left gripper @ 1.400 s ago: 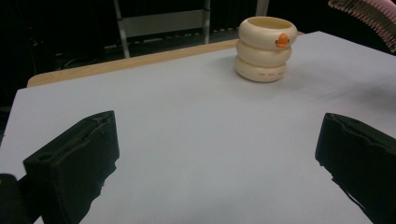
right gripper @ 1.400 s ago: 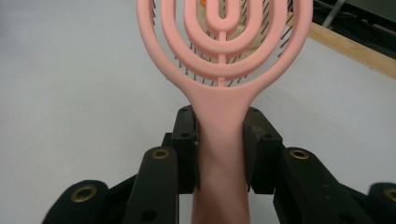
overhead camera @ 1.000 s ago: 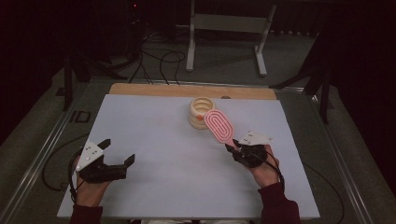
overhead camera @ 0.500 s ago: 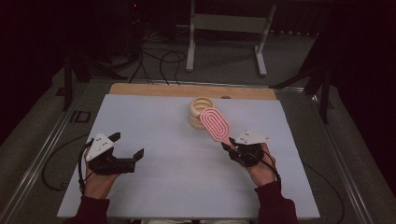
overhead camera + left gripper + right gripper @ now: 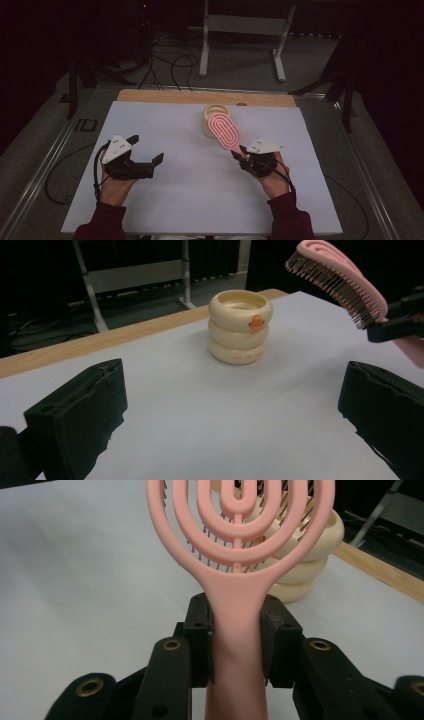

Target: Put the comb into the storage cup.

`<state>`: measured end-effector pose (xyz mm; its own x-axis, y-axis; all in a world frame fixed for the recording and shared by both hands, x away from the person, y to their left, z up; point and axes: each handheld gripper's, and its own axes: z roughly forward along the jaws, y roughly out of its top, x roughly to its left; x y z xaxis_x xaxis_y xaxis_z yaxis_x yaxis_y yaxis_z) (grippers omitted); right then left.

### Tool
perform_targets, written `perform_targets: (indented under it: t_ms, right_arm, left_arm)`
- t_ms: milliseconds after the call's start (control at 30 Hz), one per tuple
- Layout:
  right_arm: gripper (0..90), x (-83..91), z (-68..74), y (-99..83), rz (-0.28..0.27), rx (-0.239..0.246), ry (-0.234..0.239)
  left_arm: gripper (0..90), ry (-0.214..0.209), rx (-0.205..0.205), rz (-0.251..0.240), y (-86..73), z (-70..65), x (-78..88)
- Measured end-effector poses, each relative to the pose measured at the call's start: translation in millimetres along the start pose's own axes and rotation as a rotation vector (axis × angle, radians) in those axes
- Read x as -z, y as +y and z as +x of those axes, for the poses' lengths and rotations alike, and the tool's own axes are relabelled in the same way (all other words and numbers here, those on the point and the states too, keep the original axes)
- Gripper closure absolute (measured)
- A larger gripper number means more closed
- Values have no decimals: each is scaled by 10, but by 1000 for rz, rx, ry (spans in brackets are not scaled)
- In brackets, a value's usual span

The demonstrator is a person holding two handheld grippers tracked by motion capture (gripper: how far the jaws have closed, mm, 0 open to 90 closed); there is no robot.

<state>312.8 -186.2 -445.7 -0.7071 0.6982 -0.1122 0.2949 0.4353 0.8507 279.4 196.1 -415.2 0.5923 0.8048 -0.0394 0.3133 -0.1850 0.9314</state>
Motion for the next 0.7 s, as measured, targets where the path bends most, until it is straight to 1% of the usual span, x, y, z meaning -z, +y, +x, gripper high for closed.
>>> perform_targets:
  t_ms: [267,400,567,667,700]
  right_arm:
    - [699,-33,48,55,-22,-1,11]
    - [698,-48,73,80,-27,7,13]
    - [698,-62,104,105,-43,9,14]
    - [698,-73,124,115,-42,12,17]
    - [698,-78,137,121,-45,5,19]
  left_arm:
    - [0,-22,-11,-3,113,-85,-148]
    - [0,-33,-17,-4,172,-126,-217]
    - [0,-46,-18,-10,217,-171,-282]
    - [0,-54,-16,-13,234,-194,-314]
    - [0,-58,-15,-14,242,-202,-326]
